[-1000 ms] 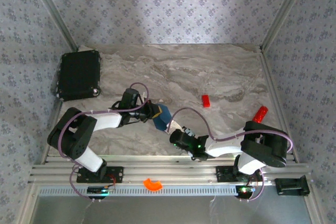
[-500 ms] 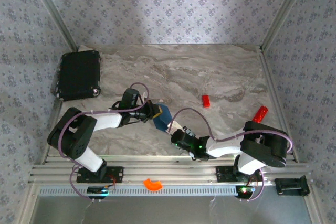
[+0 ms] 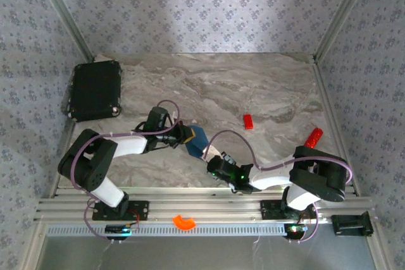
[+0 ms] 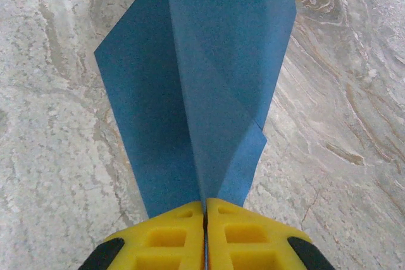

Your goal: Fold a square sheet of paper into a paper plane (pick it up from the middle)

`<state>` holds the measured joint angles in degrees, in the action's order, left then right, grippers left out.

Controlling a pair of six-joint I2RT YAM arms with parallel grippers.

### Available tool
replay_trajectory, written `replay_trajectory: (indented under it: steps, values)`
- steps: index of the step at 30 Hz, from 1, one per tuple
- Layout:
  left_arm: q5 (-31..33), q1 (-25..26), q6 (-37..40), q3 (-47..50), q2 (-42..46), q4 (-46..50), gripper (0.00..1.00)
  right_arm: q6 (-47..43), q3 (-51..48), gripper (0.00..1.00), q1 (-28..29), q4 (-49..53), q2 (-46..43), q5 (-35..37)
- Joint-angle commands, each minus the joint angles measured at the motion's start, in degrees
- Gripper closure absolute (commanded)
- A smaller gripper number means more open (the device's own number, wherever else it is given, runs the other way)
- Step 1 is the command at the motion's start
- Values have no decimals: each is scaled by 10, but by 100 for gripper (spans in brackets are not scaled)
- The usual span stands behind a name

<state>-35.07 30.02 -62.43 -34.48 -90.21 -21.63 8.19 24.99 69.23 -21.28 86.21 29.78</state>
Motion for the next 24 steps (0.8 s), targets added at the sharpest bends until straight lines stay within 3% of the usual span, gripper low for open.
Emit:
replay_trajectory:
  steps: [1,10,24]
  values:
    - [-4,3,8,-12,-5,3,95,13,-8,90,-2,-14,2,12]
    - [-5,2,8,-13,-5,4,95,6,-11,82,-4,-17,5,22]
    - [-5,3,8,-14,-8,3,95,15,-12,95,-9,-22,6,11]
